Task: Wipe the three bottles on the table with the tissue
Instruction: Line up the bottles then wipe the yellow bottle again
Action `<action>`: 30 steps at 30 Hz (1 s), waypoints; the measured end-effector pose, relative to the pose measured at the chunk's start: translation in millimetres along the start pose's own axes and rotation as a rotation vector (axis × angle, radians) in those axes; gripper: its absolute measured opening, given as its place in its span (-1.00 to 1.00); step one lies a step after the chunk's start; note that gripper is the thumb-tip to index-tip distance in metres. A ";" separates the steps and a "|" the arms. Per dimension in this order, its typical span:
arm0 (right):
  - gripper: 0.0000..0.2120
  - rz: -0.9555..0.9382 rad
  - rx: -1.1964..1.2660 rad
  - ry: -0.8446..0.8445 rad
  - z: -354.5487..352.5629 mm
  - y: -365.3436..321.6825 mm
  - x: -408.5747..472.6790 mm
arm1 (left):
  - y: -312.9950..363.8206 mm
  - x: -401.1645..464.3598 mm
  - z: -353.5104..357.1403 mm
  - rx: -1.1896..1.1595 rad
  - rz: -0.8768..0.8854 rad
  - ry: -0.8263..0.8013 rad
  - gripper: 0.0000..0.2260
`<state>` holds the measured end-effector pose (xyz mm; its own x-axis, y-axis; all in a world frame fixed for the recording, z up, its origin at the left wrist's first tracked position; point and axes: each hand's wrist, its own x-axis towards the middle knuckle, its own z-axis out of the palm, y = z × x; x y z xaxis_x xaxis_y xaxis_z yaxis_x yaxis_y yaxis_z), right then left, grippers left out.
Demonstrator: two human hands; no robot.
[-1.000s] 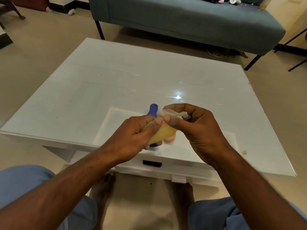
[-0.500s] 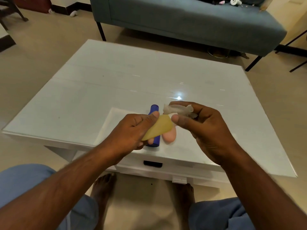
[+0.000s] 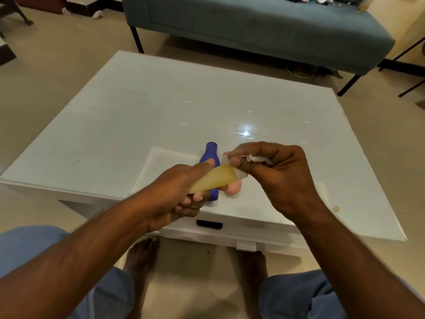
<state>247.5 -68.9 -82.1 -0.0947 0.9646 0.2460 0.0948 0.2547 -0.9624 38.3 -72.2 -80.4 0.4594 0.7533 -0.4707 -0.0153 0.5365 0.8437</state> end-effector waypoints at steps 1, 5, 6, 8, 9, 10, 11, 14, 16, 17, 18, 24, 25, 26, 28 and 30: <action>-0.85 0.018 0.004 -0.009 -0.5 0.3 0.2 | -0.9 0.1 0.3 -0.011 -0.016 -0.003 -0.55; -0.78 0.026 0.000 -0.046 -4.2 -2.5 -1.4 | 0.0 0.6 -0.4 -0.108 -0.062 -0.079 -0.49; -0.74 0.024 0.003 -0.085 -4.3 -4.2 -2.2 | 1.8 0.1 -1.0 -0.138 -0.070 -0.105 -0.47; -0.67 0.013 -0.002 -0.137 -4.6 -6.0 -3.6 | 4.3 -0.6 -2.6 -0.163 -0.074 -0.144 -0.42; -0.67 0.001 -0.012 -0.131 -4.6 -5.5 -3.9 | 5.2 -1.4 -2.6 -0.148 -0.062 -0.155 -0.40; -0.69 -0.009 -0.024 -0.108 -4.0 -4.5 -4.0 | 5.2 -1.9 -2.6 -0.110 -0.036 -0.153 -0.38; -0.70 -0.015 -0.038 -0.078 -3.6 -3.2 -3.7 | 4.6 -1.9 -2.2 -0.047 0.010 -0.131 -0.39; -0.74 -0.032 -0.083 -0.007 -1.9 2.7 -2.9 | 3.8 -2.5 2.6 0.219 0.197 0.011 -0.51; -0.79 -0.063 -0.102 0.033 0.1 5.3 -2.4 | 3.1 -2.5 6.5 0.276 0.222 0.062 -0.56; -0.84 -0.084 -0.101 0.049 1.5 6.3 -2.0 | 2.0 -2.8 7.9 0.265 0.202 0.062 -0.51; -0.89 -0.105 -0.098 0.059 2.5 7.0 -1.7 | 1.0 -3.5 9.2 0.238 0.172 0.051 -0.47; -0.85 -0.157 -0.075 0.000 -0.4 0.2 0.9 | -7.7 -2.3 8.8 -0.039 -0.018 -0.043 -0.38; -0.83 -0.169 -0.077 -0.040 -2.5 -1.1 -0.4 | -6.8 -1.7 7.3 -0.084 -0.027 -0.071 -0.39; -0.78 -0.176 -0.093 -0.087 -4.5 -1.6 -2.0 | -5.1 -1.6 6.0 -0.119 -0.031 -0.096 -0.39; -0.70 -0.216 -0.175 -0.132 -7.5 -0.9 -3.8 | -3.1 -0.8 2.6 -0.158 -0.038 -0.121 -0.41; -0.71 -0.329 -0.316 -0.076 -9.4 2.4 -4.4 | -3.4 0.5 1.2 -0.163 -0.054 -0.125 -0.41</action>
<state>257.4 -71.8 -84.4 -0.2419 0.8245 0.5115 0.3441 0.5658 -0.7493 39.6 -74.1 -83.2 0.5703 0.6741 -0.4694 -0.1269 0.6369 0.7605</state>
